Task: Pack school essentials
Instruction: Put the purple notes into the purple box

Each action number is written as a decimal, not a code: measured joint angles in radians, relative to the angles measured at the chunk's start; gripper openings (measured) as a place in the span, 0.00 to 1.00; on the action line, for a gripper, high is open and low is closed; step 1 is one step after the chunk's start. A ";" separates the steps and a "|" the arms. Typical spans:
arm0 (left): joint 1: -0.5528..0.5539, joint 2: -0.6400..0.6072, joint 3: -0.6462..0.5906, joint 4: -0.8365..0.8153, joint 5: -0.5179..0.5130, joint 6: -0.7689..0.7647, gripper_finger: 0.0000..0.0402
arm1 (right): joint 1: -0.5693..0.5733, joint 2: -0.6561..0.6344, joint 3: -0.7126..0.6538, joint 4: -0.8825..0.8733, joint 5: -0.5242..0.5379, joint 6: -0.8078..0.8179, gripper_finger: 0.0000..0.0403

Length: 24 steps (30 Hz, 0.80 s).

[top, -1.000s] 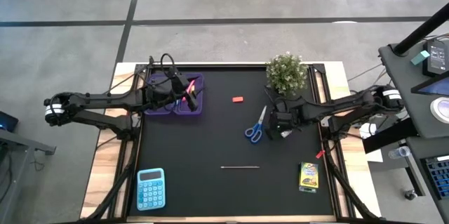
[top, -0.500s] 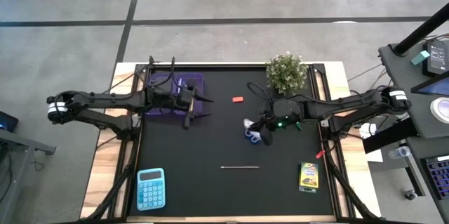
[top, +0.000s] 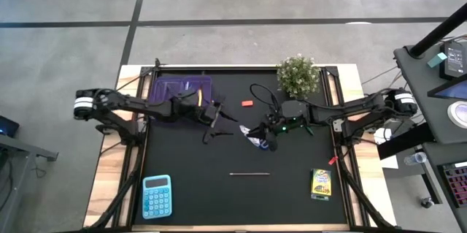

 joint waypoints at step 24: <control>-0.009 0.182 0.097 0.042 0.021 0.000 0.18 | -0.021 -0.002 0.001 0.015 -0.005 0.001 0.03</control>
